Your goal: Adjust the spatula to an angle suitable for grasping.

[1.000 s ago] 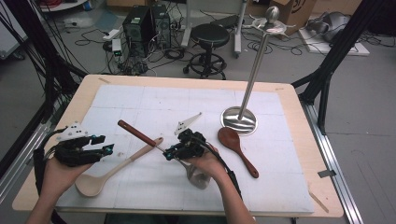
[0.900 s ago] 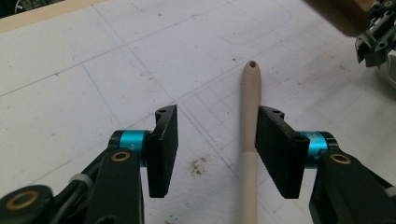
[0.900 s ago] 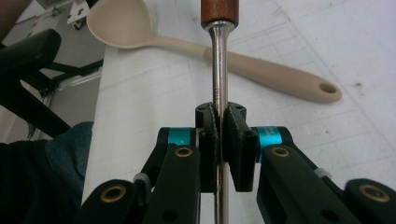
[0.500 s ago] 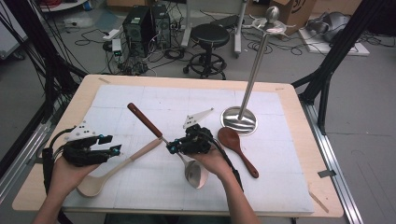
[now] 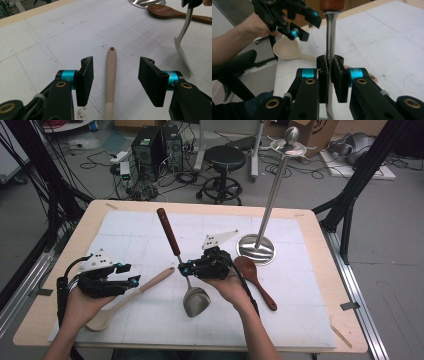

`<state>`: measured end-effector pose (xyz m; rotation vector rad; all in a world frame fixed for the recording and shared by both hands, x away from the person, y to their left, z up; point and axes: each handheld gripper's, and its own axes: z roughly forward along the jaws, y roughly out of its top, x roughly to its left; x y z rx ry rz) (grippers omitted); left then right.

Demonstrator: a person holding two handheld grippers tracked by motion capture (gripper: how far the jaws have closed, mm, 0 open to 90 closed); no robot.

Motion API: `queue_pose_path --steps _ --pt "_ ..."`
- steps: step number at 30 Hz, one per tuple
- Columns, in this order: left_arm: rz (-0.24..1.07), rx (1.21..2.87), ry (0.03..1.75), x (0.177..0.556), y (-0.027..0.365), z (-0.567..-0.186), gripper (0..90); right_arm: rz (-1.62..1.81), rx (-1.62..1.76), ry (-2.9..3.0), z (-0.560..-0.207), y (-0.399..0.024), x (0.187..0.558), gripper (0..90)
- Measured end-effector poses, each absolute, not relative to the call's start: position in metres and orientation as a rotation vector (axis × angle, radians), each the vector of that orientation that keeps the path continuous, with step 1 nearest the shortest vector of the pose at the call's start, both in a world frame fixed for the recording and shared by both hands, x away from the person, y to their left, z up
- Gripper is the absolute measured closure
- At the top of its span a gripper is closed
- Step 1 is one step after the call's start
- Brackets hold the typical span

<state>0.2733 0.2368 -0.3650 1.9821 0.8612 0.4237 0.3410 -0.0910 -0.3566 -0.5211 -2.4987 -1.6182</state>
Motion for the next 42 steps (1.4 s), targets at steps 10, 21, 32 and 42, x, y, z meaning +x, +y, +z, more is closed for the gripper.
queue_pose_path --steps 10,21,32,42 --pt "0.406 1.991 0.827 0.273 0.223 -0.365 43.9 -1.725 -0.522 -2.433 -0.347 -0.092 0.338 84.1" --pt "0.372 1.971 0.761 0.274 0.207 -0.365 44.1 -1.752 -0.559 -2.430 -0.345 -0.091 0.335 84.0" --pt "0.310 1.962 0.691 0.276 0.186 -0.367 48.1 -1.758 -0.564 -2.439 -0.344 -0.082 0.333 83.9" --pt "0.247 1.932 0.644 0.278 0.173 -0.368 55.5 -1.775 -0.560 -2.432 -0.342 -0.073 0.330 83.9"
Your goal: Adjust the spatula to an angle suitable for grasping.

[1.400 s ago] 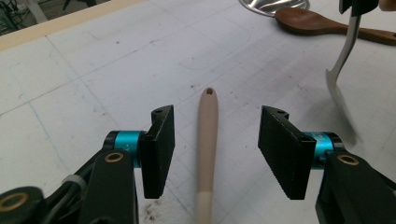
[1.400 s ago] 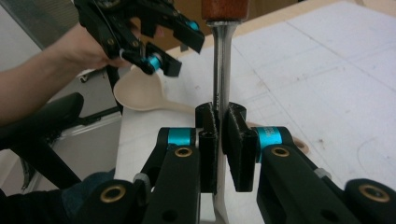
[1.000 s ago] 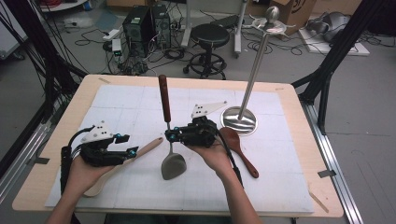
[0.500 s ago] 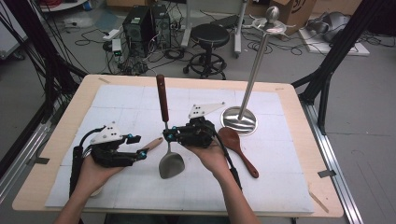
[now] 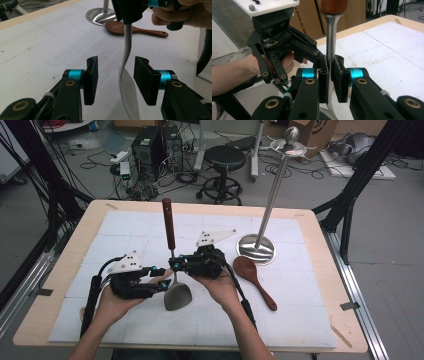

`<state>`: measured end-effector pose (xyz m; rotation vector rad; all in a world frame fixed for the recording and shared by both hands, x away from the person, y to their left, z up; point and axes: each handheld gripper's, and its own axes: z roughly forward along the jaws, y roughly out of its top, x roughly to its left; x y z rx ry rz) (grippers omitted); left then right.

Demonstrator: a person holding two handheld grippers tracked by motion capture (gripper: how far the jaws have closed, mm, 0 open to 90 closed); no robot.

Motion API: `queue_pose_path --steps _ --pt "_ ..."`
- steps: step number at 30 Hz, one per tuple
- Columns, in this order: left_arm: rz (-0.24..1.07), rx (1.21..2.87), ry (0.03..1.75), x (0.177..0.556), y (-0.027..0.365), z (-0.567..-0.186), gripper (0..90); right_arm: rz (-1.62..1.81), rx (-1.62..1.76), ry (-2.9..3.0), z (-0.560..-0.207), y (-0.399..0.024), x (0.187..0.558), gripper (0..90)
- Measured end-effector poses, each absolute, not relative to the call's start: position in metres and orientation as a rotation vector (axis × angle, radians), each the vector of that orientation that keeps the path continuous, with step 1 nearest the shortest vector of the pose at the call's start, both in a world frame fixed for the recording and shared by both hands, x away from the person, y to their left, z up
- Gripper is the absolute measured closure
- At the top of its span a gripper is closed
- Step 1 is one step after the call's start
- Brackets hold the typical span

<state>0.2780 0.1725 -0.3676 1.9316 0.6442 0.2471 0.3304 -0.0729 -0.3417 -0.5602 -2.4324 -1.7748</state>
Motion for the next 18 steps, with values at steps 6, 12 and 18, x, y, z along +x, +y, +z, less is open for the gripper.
queue_pose_path --steps 6,12,18 --pt "0.241 1.925 0.629 0.278 0.169 -0.367 59.5 -1.769 -0.561 -2.434 -0.343 -0.067 0.329 83.9" --pt "0.252 1.932 0.631 0.278 0.163 -0.366 65.2 -1.782 -0.543 -2.427 -0.343 -0.061 0.327 83.9" --pt "0.275 1.936 0.636 0.276 0.161 -0.364 69.8 -1.793 -0.526 -2.427 -0.341 -0.061 0.324 83.9"
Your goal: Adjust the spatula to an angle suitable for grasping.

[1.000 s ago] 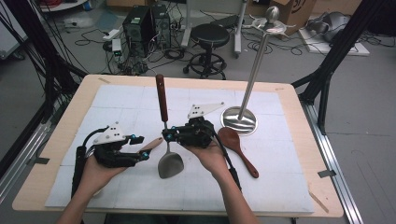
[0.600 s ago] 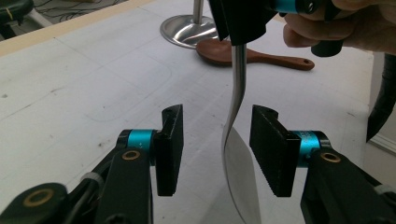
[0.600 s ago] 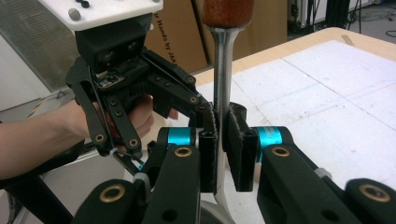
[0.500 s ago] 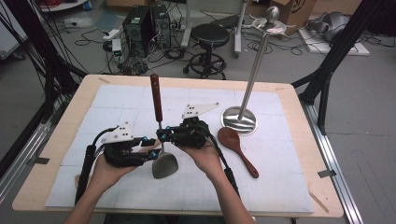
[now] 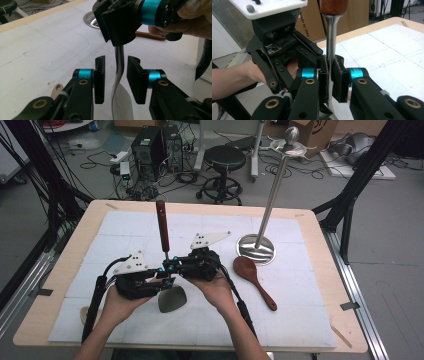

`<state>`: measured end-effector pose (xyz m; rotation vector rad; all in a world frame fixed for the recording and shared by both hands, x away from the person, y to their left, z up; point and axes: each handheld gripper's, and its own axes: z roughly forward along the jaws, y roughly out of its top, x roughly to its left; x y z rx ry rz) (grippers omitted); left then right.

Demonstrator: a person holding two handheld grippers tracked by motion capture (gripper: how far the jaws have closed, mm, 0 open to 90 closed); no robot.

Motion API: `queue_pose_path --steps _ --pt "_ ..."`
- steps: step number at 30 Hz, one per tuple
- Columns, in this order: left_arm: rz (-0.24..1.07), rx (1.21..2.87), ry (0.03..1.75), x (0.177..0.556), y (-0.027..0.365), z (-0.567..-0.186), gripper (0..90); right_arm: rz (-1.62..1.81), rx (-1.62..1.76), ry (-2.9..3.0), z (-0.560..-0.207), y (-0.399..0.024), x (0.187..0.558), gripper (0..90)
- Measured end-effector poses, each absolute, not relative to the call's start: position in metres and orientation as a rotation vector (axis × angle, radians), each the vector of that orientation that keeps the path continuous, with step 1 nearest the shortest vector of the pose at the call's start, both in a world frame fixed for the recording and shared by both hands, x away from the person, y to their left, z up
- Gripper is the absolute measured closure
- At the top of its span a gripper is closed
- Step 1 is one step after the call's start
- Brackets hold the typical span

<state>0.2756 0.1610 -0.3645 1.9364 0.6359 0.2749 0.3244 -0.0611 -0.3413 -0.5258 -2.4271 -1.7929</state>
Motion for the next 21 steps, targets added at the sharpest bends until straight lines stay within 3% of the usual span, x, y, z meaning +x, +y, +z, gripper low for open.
queue_pose_path --steps 8,12,21 --pt "0.269 1.933 0.616 0.275 0.159 -0.362 82.8 -1.796 -0.528 -2.429 -0.340 -0.063 0.323 83.4" --pt "0.258 1.943 0.588 0.275 0.158 -0.361 83.5 -1.799 -0.500 -2.421 -0.339 -0.066 0.322 82.5" --pt "0.225 1.971 0.533 0.275 0.155 -0.361 83.5 -1.868 -0.384 -2.385 -0.320 -0.078 0.324 68.1"
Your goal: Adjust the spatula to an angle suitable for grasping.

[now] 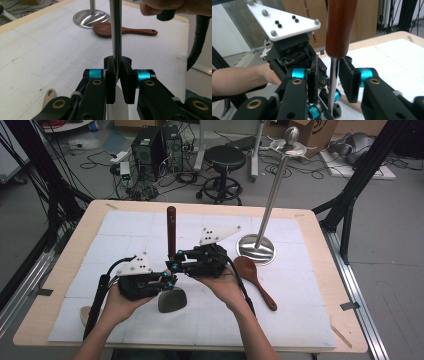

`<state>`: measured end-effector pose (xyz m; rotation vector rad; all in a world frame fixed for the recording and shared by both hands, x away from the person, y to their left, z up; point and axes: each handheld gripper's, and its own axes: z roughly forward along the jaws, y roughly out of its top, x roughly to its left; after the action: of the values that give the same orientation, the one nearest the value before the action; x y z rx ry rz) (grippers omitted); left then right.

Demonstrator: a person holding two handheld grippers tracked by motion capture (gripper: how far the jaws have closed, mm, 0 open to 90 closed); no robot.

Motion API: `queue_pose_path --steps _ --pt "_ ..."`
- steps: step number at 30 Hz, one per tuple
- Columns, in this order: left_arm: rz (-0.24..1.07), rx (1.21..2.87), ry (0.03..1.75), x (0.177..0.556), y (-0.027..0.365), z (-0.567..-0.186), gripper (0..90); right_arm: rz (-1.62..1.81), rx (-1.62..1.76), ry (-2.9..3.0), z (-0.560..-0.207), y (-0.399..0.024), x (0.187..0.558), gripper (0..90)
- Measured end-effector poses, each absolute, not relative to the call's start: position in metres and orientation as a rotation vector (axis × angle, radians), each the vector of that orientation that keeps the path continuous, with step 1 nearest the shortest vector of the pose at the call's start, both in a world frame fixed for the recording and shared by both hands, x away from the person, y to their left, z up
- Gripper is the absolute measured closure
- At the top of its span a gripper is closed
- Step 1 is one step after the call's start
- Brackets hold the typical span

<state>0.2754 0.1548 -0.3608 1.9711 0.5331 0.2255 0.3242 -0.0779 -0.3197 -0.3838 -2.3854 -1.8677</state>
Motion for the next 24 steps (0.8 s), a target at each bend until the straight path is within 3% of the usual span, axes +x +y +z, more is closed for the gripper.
queue_pose_path --steps 10,19,24 --pt "0.183 1.996 0.464 0.274 0.153 -0.358 83.5 -1.922 -0.288 -2.315 -0.307 -0.085 0.328 63.2" --pt "0.160 1.989 0.452 0.275 0.147 -0.360 82.8 -1.950 -0.312 -2.272 -0.304 -0.091 0.328 72.7" --pt "0.168 1.934 0.499 0.277 0.148 -0.357 75.6 -1.966 -0.388 -2.330 -0.304 -0.091 0.323 73.1"
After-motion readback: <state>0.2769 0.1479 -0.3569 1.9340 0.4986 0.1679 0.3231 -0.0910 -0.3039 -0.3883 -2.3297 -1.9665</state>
